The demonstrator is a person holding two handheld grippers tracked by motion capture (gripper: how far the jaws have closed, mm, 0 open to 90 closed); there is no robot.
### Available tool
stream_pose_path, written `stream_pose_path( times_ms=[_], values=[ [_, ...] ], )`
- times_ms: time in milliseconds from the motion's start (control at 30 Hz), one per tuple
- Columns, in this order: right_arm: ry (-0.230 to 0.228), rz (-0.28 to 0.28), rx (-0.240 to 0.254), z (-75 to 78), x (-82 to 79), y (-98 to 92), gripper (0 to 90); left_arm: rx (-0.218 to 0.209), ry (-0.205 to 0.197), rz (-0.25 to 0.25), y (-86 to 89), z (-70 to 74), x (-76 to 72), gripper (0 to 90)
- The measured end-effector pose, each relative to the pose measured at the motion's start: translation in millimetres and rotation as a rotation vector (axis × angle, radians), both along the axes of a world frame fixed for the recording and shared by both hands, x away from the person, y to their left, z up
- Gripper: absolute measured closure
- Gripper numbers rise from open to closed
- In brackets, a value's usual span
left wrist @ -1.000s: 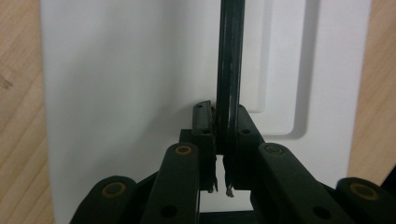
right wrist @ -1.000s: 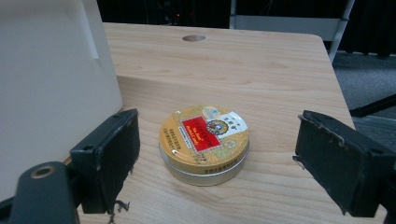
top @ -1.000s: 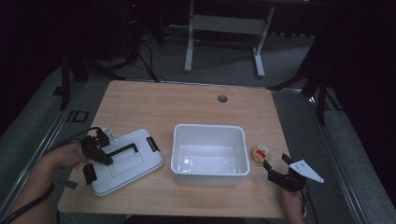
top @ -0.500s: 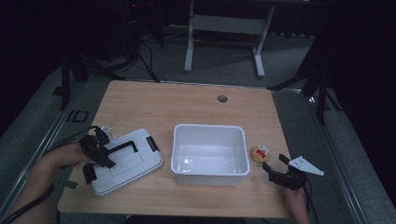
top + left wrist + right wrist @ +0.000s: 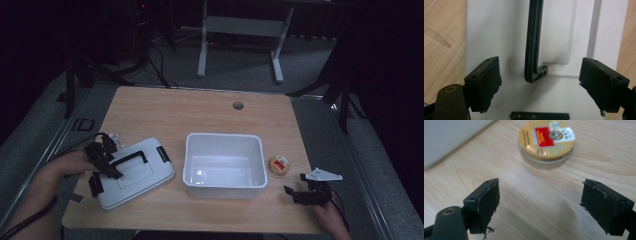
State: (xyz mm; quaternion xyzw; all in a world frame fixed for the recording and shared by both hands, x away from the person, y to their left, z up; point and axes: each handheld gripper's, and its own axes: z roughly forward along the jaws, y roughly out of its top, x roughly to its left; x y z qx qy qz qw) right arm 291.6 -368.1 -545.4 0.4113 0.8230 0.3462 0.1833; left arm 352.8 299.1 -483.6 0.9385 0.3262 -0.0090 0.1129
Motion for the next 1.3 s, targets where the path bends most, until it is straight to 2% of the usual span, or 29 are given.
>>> stream_pose_path(
  times_ms=[33,67,100,133,233,300,433,600,733,833,900,933,967,1033,1067,1133,1200,1300],
  values=[
    [0.016,0.032,-0.016,0.2,0.2,1.4,15.3,0.006,0.001,0.003,0.5,0.3,0.0,16.8],
    [0.016,0.032,-0.016,0.2,0.2,1.4,15.3,0.006,0.001,0.003,0.5,0.3,0.0,16.8],
    [0.032,0.068,-0.032,0.2,0.4,2.9,15.3,0.017,0.004,-0.002,1.0,0.7,0.1,16.8],
    [0.053,0.132,-0.094,1.0,1.1,7.0,15.2,0.017,0.008,0.002,1.3,0.9,0.4,16.8],
    [0.077,0.196,-0.155,4.5,2.7,11.9,17.0,0.034,0.012,-0.006,0.5,2.1,0.6,16.8],
    [0.127,0.237,-0.169,7.8,4.5,14.6,17.1,0.028,0.009,-0.006,0.0,3.5,0.7,16.8],
    [0.218,0.308,-0.23,14.1,7.4,21.1,17.1,0.03,0.014,-0.01,-0.9,4.2,0.1,16.8],
    [0.311,0.362,-0.326,23.2,13.4,27.3,17.1,0.034,0.023,-0.01,0.2,4.5,-0.4,16.8],
    [0.386,0.384,-0.414,29.8,18.2,31.4,16.9,0.034,0.027,-0.009,1.1,5.2,-1.4,16.8],
    [0.437,0.403,-0.462,34.5,21.6,33.3,16.9,0.033,0.031,-0.007,1.6,5.5,-2.0,16.8],
    [0.456,0.433,-0.517,36.3,21.0,35.3,15.0,0.032,0.034,-0.01,1.5,5.4,-2.2,16.8],
    [0.481,0.448,-0.536,37.1,21.1,36.2,13.1,0.032,0.036,-0.01,1.4,5.2,-2.4,16.8],
    [0.501,0.452,-0.541,37.7,22.1,36.7,13.7,0.032,0.038,-0.009,1.2,4.9,-2.5,16.8],
    [0.535,0.414,-0.553,38.9,24.8,38.2,15.1,0.035,0.039,-0.01,1.1,4.9,-2.5,16.8],
    [0.569,0.404,-0.568,38.8,26.2,38.6,17.0,0.035,0.039,-0.009,1.0,5.0,-2.3,16.8],
    [0.611,0.416,-0.611,37.5,27.3,39.5,18.7,0.034,0.038,-0.013,0.9,5.5,-2.1,16.8],
    [0.657,0.419,-0.625,36.1,29.0,39.8,18.7,0.035,0.039,-0.017,0.5,5.9,-2.4,16.8],
    [0.643,0.444,-0.67,35.4,31.0,41.2,22.9,0.033,0.034,-0.016,0.5,6.9,-2.7,16.8]
  ],
)
